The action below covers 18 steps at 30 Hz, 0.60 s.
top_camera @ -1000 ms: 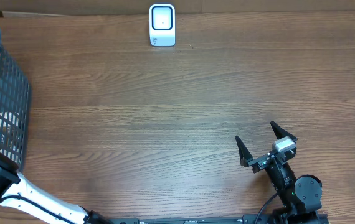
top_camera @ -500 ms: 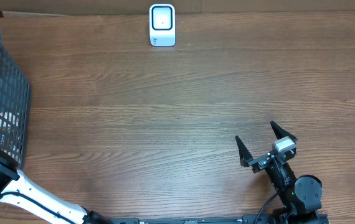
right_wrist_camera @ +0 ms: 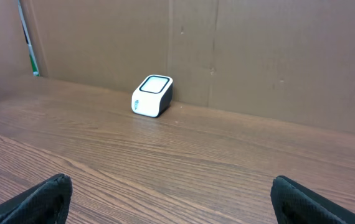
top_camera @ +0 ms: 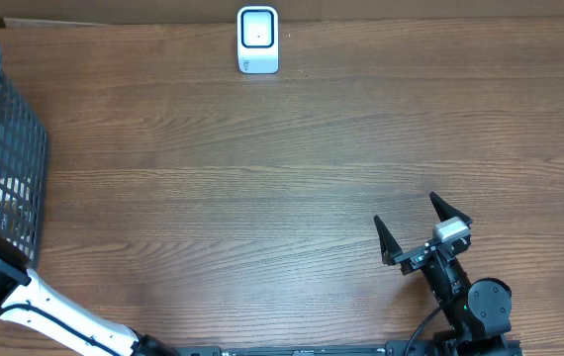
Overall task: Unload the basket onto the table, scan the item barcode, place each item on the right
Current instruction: 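Reach the left gripper into the grey basket and grasp the green packet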
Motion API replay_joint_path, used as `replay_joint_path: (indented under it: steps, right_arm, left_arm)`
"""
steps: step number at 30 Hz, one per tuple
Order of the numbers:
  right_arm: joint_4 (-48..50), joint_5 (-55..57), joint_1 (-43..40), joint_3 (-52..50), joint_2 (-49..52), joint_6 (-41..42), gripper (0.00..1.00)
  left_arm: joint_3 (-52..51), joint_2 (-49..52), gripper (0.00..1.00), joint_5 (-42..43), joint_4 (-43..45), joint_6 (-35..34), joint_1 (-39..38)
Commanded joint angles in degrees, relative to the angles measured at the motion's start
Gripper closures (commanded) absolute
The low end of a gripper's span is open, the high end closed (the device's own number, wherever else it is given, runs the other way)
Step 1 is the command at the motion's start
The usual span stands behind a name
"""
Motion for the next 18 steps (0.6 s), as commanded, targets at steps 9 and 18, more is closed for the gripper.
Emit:
replay_joint_path:
  steps: [9,18]
  right_arm:
    - [0.28,0.37,-0.11,-0.63,-0.57,0.22,0.0]
    - [0.28,0.37,-0.11,-0.63,-0.57,0.22,0.0]
  left_arm:
    - [16.96,-12.94,0.96,19.56,0.24,-1.27,-0.87]
    - [17.18,-26.51,0.96,25.59,2.19,-1.86,-5.66]
